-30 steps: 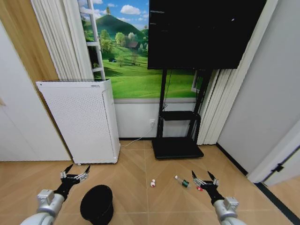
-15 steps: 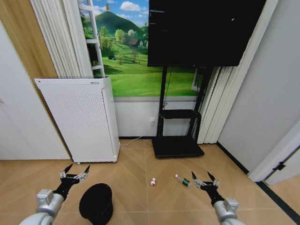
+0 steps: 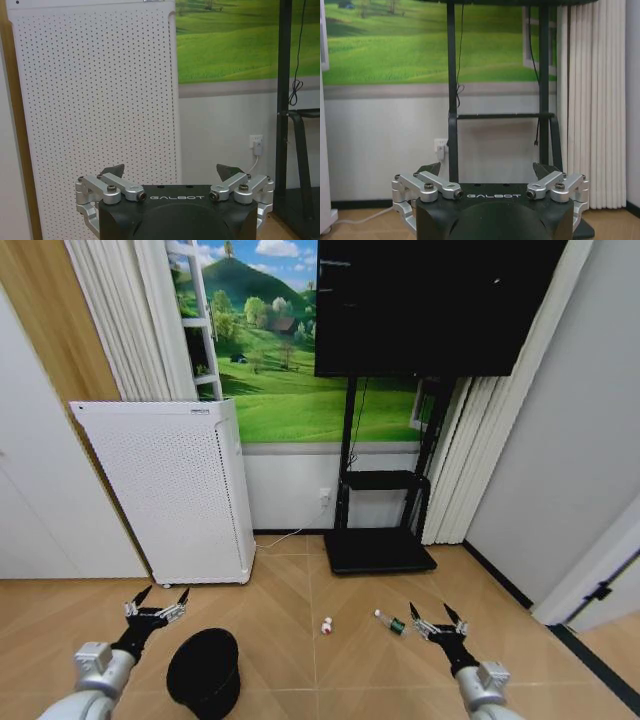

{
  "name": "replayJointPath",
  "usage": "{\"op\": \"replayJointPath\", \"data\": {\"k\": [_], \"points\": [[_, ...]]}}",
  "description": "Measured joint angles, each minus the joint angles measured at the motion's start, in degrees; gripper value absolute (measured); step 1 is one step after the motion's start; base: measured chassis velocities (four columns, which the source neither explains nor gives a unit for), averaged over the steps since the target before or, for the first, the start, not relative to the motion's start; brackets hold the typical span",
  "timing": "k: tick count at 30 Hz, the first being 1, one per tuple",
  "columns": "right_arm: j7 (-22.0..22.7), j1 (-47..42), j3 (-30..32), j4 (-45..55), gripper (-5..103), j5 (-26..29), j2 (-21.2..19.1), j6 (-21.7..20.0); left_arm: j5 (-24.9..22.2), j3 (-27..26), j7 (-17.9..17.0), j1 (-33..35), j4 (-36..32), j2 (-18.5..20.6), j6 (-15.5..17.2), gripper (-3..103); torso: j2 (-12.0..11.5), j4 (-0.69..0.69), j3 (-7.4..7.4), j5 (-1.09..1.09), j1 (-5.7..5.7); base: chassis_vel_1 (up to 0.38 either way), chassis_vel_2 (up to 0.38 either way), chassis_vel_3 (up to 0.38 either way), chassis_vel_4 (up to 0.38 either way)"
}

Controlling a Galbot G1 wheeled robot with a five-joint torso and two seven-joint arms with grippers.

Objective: Pick up the trash bin and place the garbage on the floor into it.

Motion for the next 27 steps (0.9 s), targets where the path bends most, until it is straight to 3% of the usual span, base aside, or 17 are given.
{"op": "replayJointPath", "data": {"k": [3, 6, 11, 27], "points": [[-0.2, 0.1, 0.4, 1.1, 100, 0.7, 0.0, 0.3, -1.5, -0.1, -0.3, -0.2, -1.3, 0.5, 0.8, 100, -0.6, 0.00, -0.36, 0.00, -0.21, 0.000, 0.000, 0.000, 0.000], [-3.2, -0.2, 1.0, 2.5, 100, 2.5, -0.7, 0.0, -3.7, -0.1, -0.2, -0.1, -3.0, 1.5, 2.2, 100, -1.4, 0.00, -0.87, 0.00, -0.49, 0.000, 0.000, 0.000, 0.000], [-11.3, -0.5, 0.8, 2.4, 100, 5.1, -2.6, 0.2, -4.8, 0.2, 3.0, 0.8, -3.6, 4.1, 2.7, 100, -2.8, -0.01, -1.85, -0.01, -0.96, 0.000, 0.000, 0.000, 0.000], [-9.5, 1.1, -1.6, 0.6, 100, 3.0, -3.3, 0.0, -4.5, 0.0, 2.7, 1.5, -3.4, 4.8, 2.6, 100, -6.3, 0.00, -4.11, -0.01, -2.14, 0.000, 0.000, 0.000, 0.000]]}}
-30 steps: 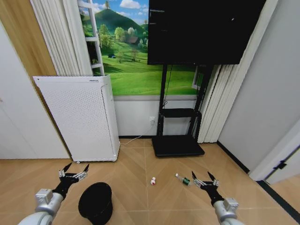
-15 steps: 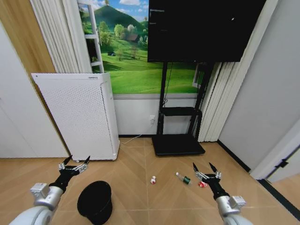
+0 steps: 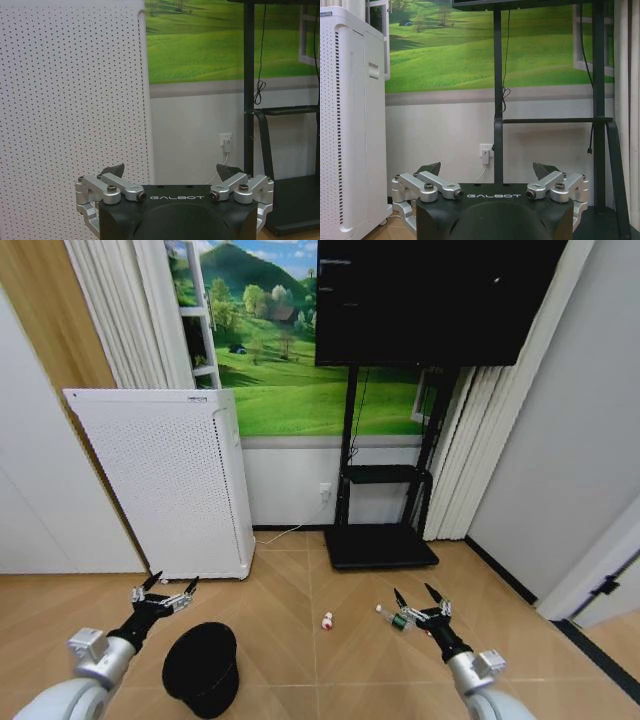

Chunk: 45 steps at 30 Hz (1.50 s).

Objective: Pick up the trash bin and place the garbage on the floor into it.

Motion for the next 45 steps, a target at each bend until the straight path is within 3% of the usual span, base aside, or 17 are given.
{"op": "replayJointPath", "data": {"k": [43, 45], "points": [[0.4, -0.4, 0.3, -1.1, 100, 0.6, 0.1, 0.0, 1.9, -0.1, 0.2, 0.4, 0.8, -1.7, -0.5, 100, -9.7, 0.00, -7.03, 0.00, -2.69, 0.000, 0.000, 0.000, 0.000], [0.5, -0.4, 0.3, -1.2, 100, 0.7, 0.1, 0.0, 2.0, 0.1, -1.3, 0.4, 0.8, -2.1, -0.6, 100, -10.2, 0.00, -7.41, 0.01, -2.77, 0.000, 0.000, 0.000, 0.000]]}}
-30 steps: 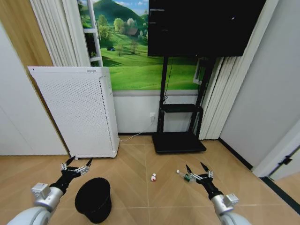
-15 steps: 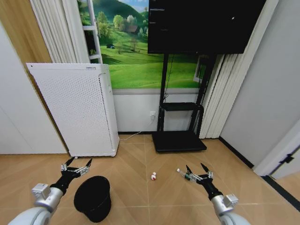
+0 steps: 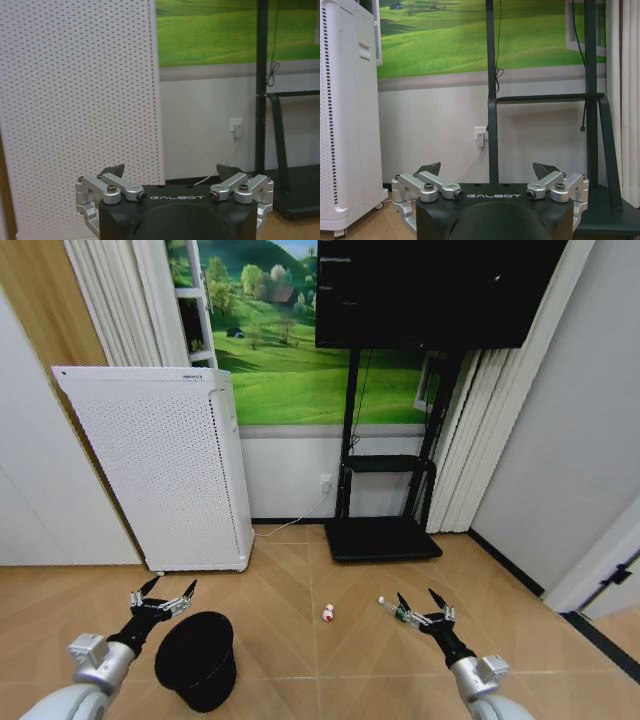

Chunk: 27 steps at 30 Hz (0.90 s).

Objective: Pick up the trash bin and place the garbage on the floor into it.

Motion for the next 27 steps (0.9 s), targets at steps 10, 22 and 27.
{"op": "replayJointPath", "data": {"k": [10, 22, 27], "points": [[0.4, 0.7, 0.4, -1.6, 100, 0.2, -0.1, 0.1, -7.5, 0.5, -20.7, 0.1, 3.6, -5.8, 13.8, 100, -0.7, 0.00, -0.64, -0.01, -0.11, 0.000, 0.000, 0.000, 0.000], [0.8, 0.7, -0.3, -2.7, 100, -0.9, 0.2, 0.2, -21.5, 0.4, -35.6, -2.9, 11.3, -4.4, 27.1, 100, -0.5, 0.00, -0.44, -0.01, -0.04, 0.000, 0.000, 0.000, 0.000], [1.0, 0.9, -0.4, -2.9, 100, -1.0, 0.3, 0.2, -21.2, 0.8, -34.4, -3.8, 14.4, -4.0, 26.9, 100, -0.4, 0.01, -0.38, -0.01, -0.02, 0.000, 0.000, 0.000, 0.000]]}}
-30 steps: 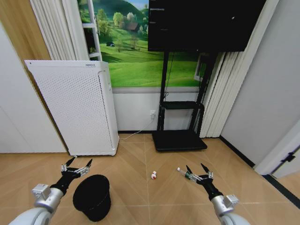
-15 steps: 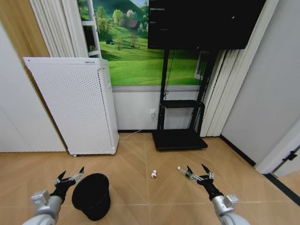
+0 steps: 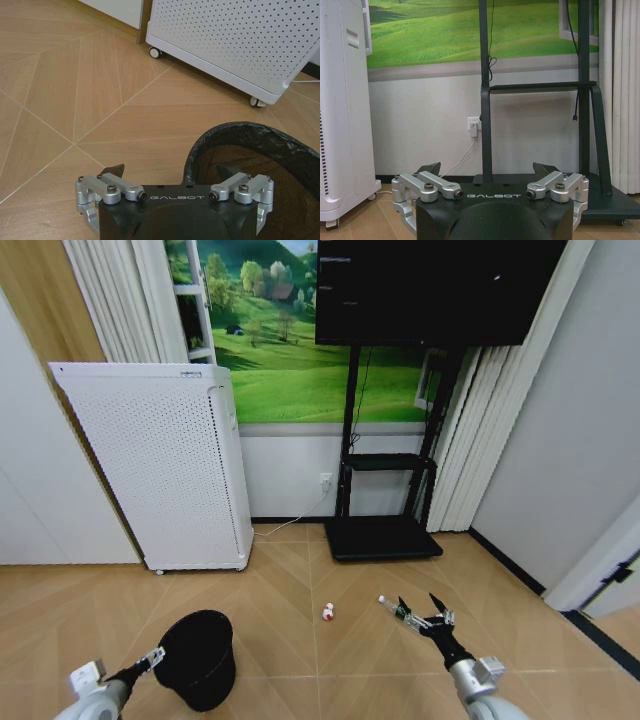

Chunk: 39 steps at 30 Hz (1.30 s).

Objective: Pick up the trash bin and place the garbage on the floor into it.

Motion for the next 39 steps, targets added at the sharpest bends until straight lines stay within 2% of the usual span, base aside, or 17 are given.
{"op": "replayJointPath", "data": {"k": [3, 8, 10, 13, 15, 16, 21, 24, 25, 26, 28, 30, 31, 34, 37, 38, 39], "points": [[0.1, -0.3, 0.0, 0.2, 100, -0.4, 0.3, 0.0, 1.6, 0.3, 6.1, -1.5, 4.0, 0.7, -2.0, 100, 0.1, -0.01, 0.05, 0.00, 0.03, 0.000, 0.000, 0.000, 0.000], [0.4, -0.8, 0.0, 0.5, 100, -0.8, 0.4, 0.2, 2.1, 1.0, 7.7, -2.3, 6.0, 0.7, -2.3, 103, 0.1, -0.01, 0.09, -0.01, 0.04, 0.000, 0.000, 0.000, 0.000], [0.8, -0.8, 0.0, 0.5, 100, -1.1, 0.4, 0.2, 2.5, 1.1, 8.1, -2.5, 6.3, 0.7, -2.2, 94, 0.1, 0.00, 0.11, 0.00, 0.04, 0.000, 0.000, 0.000, 0.000], [1.0, -0.7, -0.1, 0.5, 100, -1.2, 0.5, 0.2, 2.5, 1.2, 7.9, -2.5, 6.3, 0.6, -2.3, 89, 0.2, -0.01, 0.12, 0.00, 0.05, 0.000, 0.000, 0.000, 0.000], [1.1, -0.5, -0.3, 0.5, 100, -1.5, 0.6, -0.1, 2.3, 1.2, 7.8, -2.5, 6.4, 0.5, -2.5, 79, 0.2, 0.00, 0.14, 0.00, 0.05, 0.000, 0.000, 0.000, 0.000], [1.1, -0.5, -0.3, 0.5, 100, -1.5, 0.6, -0.1, 2.3, 1.2, 7.8, -2.5, 6.4, 0.5, -2.5, 79, 0.2, 0.00, 0.14, 0.00, 0.05, 0.000, 0.000, 0.000, 0.000], [1.1, -0.4, -0.5, 0.7, 100, -2.0, 1.0, -0.3, 1.6, 1.1, 7.9, -2.6, 7.4, 0.8, -2.9, 57, 0.2, 0.00, 0.17, 0.00, 0.06, 0.000, 0.000, 0.000, 0.000], [1.1, -0.4, -0.5, 0.7, 100, -2.1, 1.0, -0.3, 1.6, 1.1, 8.1, -2.7, 7.7, 0.8, -3.0, 51, 0.2, 0.00, 0.18, 0.00, 0.07, 0.000, 0.000, 0.000, 0.000], [1.1, -0.5, -0.4, 0.7, 100, -2.1, 1.1, -0.4, 1.6, 1.1, 8.2, -2.8, 8.0, 0.8, -3.2, 40, 0.2, 0.00, 0.19, 0.00, 0.07, 0.000, 0.000, 0.000, 0.000], [1.1, -0.6, -0.3, 0.7, 100, -2.1, 1.0, -0.4, 1.6, 1.1, 8.3, -3.0, 8.2, 0.8, -3.3, 34, 0.2, 0.00, 0.19, 0.00, 0.07, 0.000, 0.000, 0.000, 0.000], [1.1, -0.6, -0.2, 0.6, 100, -2.1, 1.0, -0.3, 1.6, 1.2, 8.3, -3.1, 8.2, 0.8, -3.4, 34, 0.2, -0.01, 0.19, 0.00, 0.07, 0.000, 0.000, 0.000, 0.000], [1.2, -0.5, -0.1, 0.5, 100, -2.0, 0.9, -0.2, 1.6, 1.2, 8.3, -3.2, 8.2, 0.8, -3.6, 24, 0.3, -0.01, 0.20, 0.00, 0.07, 0.000, 0.000, 0.000, 0.000], [1.2, -0.5, -0.1, 0.5, 100, -2.0, 0.9, -0.2, 1.6, 1.2, 8.3, -3.2, 8.2, 0.8, -3.6, 24, 0.3, -0.01, 0.20, 0.00, 0.07, 0.000, 0.000, 0.000, 0.000], [1.4, -0.1, -0.2, 0.2, 100, -2.0, 0.9, -0.3, 1.7, 1.2, 8.3, -3.5, 8.3, 0.9, -3.7, 8, 0.3, 0.00, 0.21, 0.00, 0.08, 0.000, 0.000, 0.000, 0.000], [1.6, 0.3, -0.4, 0.1, 100, -2.0, 0.9, -0.5, 1.9, 1.3, 8.7, -3.7, 8.4, 1.0, -3.9, 7, 0.3, 0.00, 0.21, 0.00, 0.08, 0.000, 0.000, 0.000, 0.000], [1.9, 0.7, -0.7, 0.0, 100, -2.0, 1.0, -1.0, 4.1, 1.3, 11.4, -4.0, 9.0, 1.3, -5.6, 7, 0.3, 0.00, 0.22, 0.01, 0.08, 0.000, 0.000, 0.000, 0.000], [1.9, 0.7, -0.7, 0.0, 100, -2.0, 1.0, -1.0, 4.1, 1.3, 11.4, -4.0, 9.0, 1.3, -5.6, 7, 0.3, 0.00, 0.22, 0.01, 0.08, 0.000, 0.000, 0.000, 0.000]]}}
